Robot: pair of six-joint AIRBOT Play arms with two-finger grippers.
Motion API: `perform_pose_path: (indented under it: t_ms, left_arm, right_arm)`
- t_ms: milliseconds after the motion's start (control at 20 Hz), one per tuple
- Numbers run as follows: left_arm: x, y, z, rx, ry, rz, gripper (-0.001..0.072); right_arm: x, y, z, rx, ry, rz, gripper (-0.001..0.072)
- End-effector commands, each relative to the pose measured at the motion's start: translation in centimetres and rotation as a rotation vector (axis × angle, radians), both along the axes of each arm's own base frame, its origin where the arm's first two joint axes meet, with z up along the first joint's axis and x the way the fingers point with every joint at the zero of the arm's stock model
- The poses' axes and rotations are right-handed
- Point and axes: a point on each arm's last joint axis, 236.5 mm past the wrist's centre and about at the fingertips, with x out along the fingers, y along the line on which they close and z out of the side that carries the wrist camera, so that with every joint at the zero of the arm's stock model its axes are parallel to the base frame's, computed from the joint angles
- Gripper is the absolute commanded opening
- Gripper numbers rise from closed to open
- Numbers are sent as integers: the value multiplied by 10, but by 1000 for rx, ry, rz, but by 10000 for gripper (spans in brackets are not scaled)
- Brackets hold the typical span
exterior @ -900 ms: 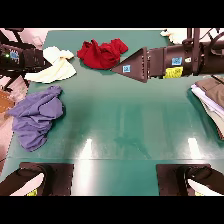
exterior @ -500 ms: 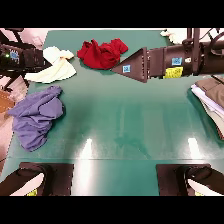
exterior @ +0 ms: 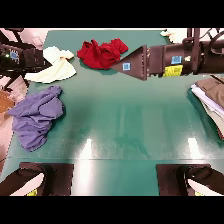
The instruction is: Fold the shirts.
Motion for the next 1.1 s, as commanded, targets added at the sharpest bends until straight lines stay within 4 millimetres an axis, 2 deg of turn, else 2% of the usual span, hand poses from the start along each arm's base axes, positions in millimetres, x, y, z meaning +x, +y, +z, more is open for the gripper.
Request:
perform_pose_path:
  t_ms: [0, 50, 100, 150, 200, 300, 400, 500, 550, 600, 650, 700, 750, 800, 850, 900, 1050]
  left_arm:
    - [16, -2, 19, -41, -93, 24, 23]
    - [15, -5, 21, -72, -85, 34, 23]
    - [8, -11, 16, -101, -37, 21, 23]
    - [1, -16, 8, -104, 6, -2, 23]
    - [-10, -18, -9, -77, 73, -39, 24]
    - [-23, -13, -55, 19, 175, -108, 24]
    - [-32, 0, -108, 88, 297, -97, 24]
    - [-45, 3, -148, 111, 388, -117, 23]
    - [-47, 8, -164, 153, 397, -136, 23]
    - [-41, 31, -180, 230, 404, -66, 23]
    - [-39, 71, -195, 353, 434, 65, 26]
    - [-44, 107, -204, 485, 464, 146, 304]
    - [-50, 138, -209, 599, 488, 215, 720]
    - [-54, 157, -213, 676, 501, 244, 720]
    - [-60, 161, -221, 698, 524, 239, 720]
    - [-66, 162, -231, 705, 550, 231, 720]
    - [-92, 167, -270, 747, 642, 192, 720]
  right_arm:
    - [29, -3, 23, 91, -39, -121, 23]
    - [34, -3, 38, 164, -28, -147, 23]
    - [31, -2, 44, 193, -11, -132, 22]
    - [32, -2, 45, 187, -49, -135, 23]
    - [31, 0, 38, 145, -106, -115, 23]
    - [38, 2, 9, 43, -124, -101, 23]
    - [40, 11, -23, -23, -59, -42, 23]
    - [41, 20, -49, -56, 13, 13, 23]
    - [39, 23, -63, -80, 48, 46, 23]
    - [35, 26, -73, -93, 80, 81, 23]
    - [31, 27, -83, -115, 108, 115, 28]
    - [27, 27, -91, -134, 126, 140, 71]
    - [25, 27, -95, -143, 137, 154, 262]
    - [25, 28, -97, -146, 138, 157, 470]
    - [28, 27, -98, -154, 118, 153, 661]
    - [31, 26, -98, -155, 112, 141, 706]
    - [36, 21, -99, -157, 116, 128, 706]
